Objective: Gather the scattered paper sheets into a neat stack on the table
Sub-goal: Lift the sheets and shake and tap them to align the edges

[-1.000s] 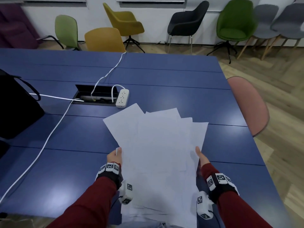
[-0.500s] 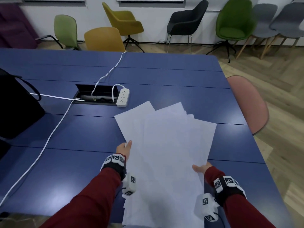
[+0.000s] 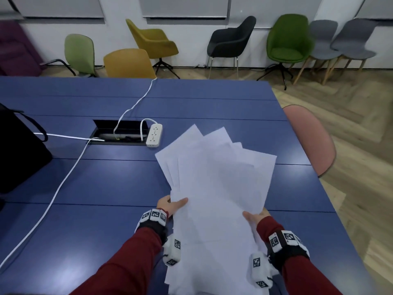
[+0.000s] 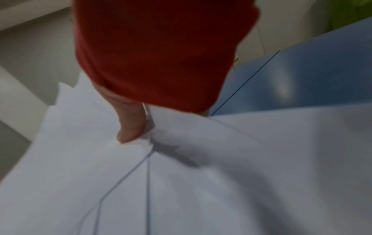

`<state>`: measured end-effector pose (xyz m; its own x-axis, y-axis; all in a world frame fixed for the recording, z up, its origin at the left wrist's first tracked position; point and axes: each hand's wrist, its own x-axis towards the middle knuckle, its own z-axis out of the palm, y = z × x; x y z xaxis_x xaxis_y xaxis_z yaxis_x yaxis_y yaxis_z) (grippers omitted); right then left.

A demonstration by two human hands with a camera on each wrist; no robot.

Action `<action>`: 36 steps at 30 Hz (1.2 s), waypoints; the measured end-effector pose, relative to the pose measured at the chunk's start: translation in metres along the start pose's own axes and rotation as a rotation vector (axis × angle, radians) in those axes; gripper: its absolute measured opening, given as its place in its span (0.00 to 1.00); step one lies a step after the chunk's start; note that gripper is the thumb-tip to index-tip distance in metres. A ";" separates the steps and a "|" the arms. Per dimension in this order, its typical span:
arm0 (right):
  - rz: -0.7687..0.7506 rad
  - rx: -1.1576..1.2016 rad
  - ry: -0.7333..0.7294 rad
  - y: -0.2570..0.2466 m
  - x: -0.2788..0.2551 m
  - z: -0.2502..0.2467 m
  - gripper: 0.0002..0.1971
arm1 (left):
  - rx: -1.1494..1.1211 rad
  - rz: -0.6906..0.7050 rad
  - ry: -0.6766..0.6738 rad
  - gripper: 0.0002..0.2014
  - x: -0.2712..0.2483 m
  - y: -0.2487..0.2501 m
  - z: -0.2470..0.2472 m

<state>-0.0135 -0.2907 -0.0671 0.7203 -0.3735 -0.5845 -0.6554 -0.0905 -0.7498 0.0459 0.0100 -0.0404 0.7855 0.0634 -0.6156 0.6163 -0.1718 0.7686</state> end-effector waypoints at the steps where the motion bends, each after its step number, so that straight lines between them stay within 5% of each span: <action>1: -0.019 0.025 -0.020 -0.004 -0.001 -0.005 0.27 | -0.051 -0.008 -0.022 0.32 0.002 0.002 -0.003; 4: -0.084 0.089 -0.052 -0.017 0.000 -0.017 0.29 | -0.192 -0.007 -0.120 0.42 0.002 0.014 -0.007; 8: -0.199 0.101 -0.049 -0.045 -0.007 -0.021 0.32 | -0.195 0.023 -0.318 0.27 -0.018 0.047 -0.003; 13: -0.341 0.102 0.084 -0.107 -0.023 -0.015 0.28 | -0.045 0.280 -0.160 0.26 -0.028 0.098 0.015; 21: -0.572 0.473 0.233 -0.215 -0.078 -0.055 0.32 | -0.207 0.629 0.065 0.34 -0.064 0.203 0.009; 25: -0.510 0.461 0.167 -0.202 -0.077 -0.065 0.35 | -0.092 0.522 -0.052 0.22 -0.068 0.198 0.001; 29: -0.412 0.350 0.126 -0.169 -0.064 -0.056 0.31 | 0.038 0.428 -0.082 0.28 -0.062 0.166 0.013; 33: -0.376 0.327 0.087 -0.160 -0.048 -0.062 0.39 | 0.071 0.377 -0.083 0.21 -0.064 0.159 0.019; 36: -0.449 0.289 0.009 -0.167 -0.047 -0.068 0.24 | 0.098 0.376 -0.107 0.19 -0.069 0.163 0.017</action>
<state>0.0469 -0.3209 0.1064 0.9127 -0.3646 -0.1846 -0.1926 0.0145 -0.9812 0.0914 -0.0394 0.1238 0.9416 -0.1236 -0.3131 0.2743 -0.2571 0.9266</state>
